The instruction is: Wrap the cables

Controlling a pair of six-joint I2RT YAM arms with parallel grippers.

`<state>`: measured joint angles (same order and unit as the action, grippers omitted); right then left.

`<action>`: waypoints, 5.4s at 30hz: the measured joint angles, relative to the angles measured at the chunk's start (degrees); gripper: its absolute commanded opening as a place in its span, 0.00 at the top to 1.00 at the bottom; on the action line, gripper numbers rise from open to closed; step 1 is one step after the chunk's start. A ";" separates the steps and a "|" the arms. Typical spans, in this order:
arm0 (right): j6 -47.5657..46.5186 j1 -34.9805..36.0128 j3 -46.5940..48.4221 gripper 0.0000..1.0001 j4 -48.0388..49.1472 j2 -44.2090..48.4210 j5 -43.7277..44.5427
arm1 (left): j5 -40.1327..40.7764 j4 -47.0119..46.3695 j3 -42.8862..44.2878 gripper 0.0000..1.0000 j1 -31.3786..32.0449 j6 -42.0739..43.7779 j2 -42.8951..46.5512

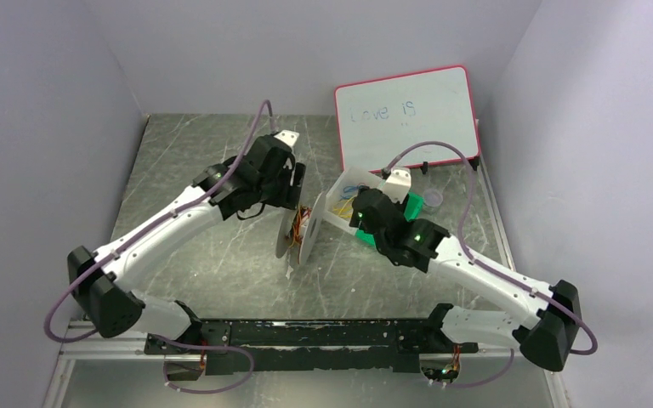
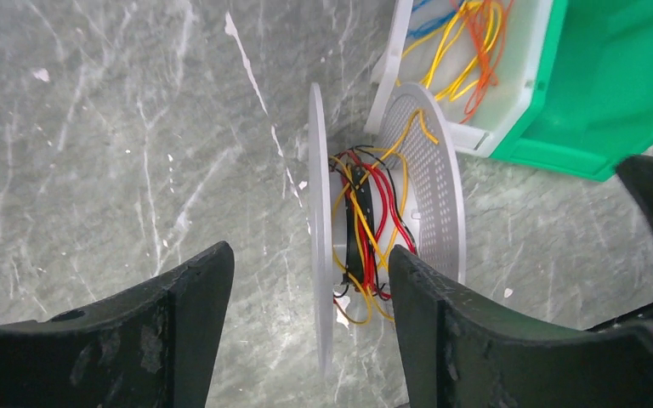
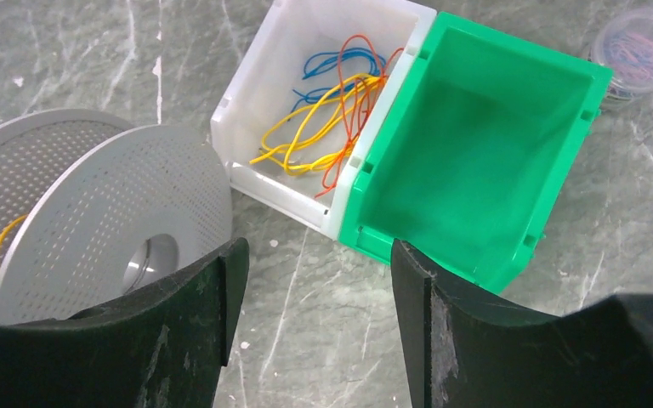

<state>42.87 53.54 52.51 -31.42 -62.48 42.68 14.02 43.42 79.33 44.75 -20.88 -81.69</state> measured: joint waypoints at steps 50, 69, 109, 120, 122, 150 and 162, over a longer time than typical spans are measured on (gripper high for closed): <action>-20.35 -22.80 38.49 0.60 -14.23 -47.69 -25.40 | 6.75 -13.33 -23.26 0.19 0.00 6.14 33.35; -22.86 -24.70 40.63 0.75 -16.87 -55.60 -31.58 | 6.54 -13.35 -23.69 0.18 0.00 6.12 34.93; -22.12 -26.84 41.29 1.00 -16.72 -51.87 -31.63 | 6.58 -13.35 -23.69 0.17 0.00 6.12 34.42; -21.05 -26.84 43.63 1.00 -16.06 -44.48 -29.29 | 6.58 -13.33 -23.69 0.17 0.00 6.12 34.14; -20.90 -26.84 43.63 1.00 -16.06 -44.28 -29.18 | 6.58 -13.33 -23.69 0.17 0.00 6.12 34.12; -27.78 -26.12 27.69 1.00 2.99 -16.13 -56.17 | -3.82 -14.73 -23.89 0.10 -7.91 5.01 31.28; -31.78 -25.81 18.99 1.00 10.64 -9.31 -79.14 | -17.51 -19.58 -24.44 0.10 -9.05 3.54 33.90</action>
<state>11.09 27.73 71.50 -20.78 -71.79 -36.47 -3.49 23.83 54.89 35.70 -17.34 -47.79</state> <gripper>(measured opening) 0.010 0.898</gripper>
